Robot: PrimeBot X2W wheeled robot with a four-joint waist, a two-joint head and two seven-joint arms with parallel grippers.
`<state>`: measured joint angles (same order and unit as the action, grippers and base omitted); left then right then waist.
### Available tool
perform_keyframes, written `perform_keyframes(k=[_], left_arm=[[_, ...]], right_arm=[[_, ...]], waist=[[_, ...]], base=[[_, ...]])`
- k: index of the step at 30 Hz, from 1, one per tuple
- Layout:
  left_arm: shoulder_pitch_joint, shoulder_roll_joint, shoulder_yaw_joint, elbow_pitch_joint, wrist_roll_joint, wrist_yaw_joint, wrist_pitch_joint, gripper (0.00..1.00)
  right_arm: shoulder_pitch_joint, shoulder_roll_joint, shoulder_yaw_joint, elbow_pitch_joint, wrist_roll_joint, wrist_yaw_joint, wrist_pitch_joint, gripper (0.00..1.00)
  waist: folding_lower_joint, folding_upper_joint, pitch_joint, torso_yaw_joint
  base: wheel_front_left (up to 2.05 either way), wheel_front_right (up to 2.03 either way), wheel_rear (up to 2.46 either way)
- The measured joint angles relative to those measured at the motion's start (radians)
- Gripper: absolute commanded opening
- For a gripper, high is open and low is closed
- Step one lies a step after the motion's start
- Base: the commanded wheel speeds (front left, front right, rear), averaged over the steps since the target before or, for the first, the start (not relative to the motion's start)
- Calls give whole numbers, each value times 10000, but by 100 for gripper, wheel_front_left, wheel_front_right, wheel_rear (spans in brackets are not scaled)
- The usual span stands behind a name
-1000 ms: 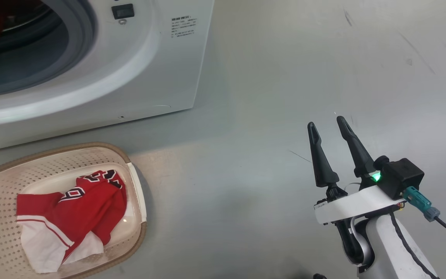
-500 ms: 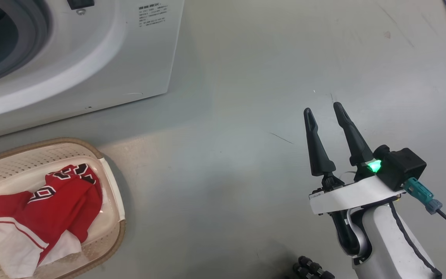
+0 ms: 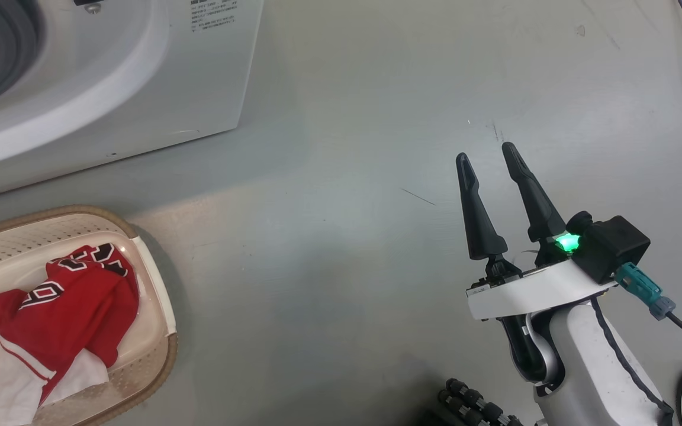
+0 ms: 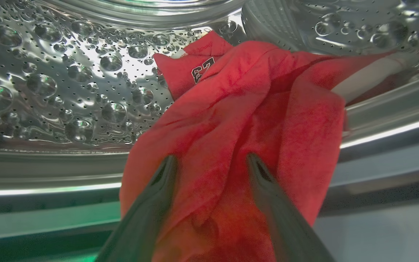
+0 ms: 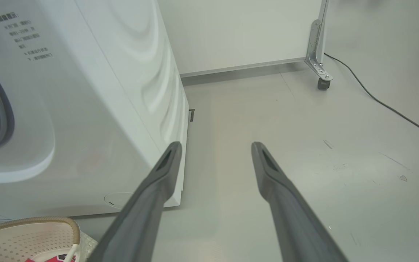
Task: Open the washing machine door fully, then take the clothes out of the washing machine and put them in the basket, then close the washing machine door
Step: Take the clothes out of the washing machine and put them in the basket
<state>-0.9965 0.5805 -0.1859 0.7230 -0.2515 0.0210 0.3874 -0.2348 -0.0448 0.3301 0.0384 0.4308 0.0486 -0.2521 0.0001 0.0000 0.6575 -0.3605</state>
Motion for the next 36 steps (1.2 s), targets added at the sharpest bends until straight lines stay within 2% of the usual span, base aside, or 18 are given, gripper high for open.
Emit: perform_keyframes(k=[10,11,12,17,24,30,36], left_arm=[[-529,38,-128,362,161,-86,107,100],[-572,38,-136,403,161,-100,107,35],[-606,36,-157,439,161,-136,107,0],[-686,6,-209,558,161,-178,69,0],[-701,-360,-345,911,161,-265,-351,0],[-692,-1024,-458,1127,142,-395,-982,0],[-503,-1475,-554,1369,-67,-706,-1632,0]], right_arm=[[-45,2,130,-46,2,-165,0,100],[-54,2,138,-50,2,-176,0,100],[-69,0,144,-50,2,-201,0,100],[-174,0,142,-52,4,-251,0,100],[-243,2,61,-31,0,-263,0,100],[-243,0,-117,75,-58,-267,0,100],[-245,-2,-286,236,-188,-261,0,100]], waist=[[0,0,178,-47],[0,0,190,-48],[0,0,200,-49],[0,1,204,-38],[0,0,5,90],[0,0,-321,322],[0,0,-702,600]], base=[[0,0,0],[0,0,0],[0,0,0],[0,0,0],[0,0,0],[0,0,0],[0,0,0]])
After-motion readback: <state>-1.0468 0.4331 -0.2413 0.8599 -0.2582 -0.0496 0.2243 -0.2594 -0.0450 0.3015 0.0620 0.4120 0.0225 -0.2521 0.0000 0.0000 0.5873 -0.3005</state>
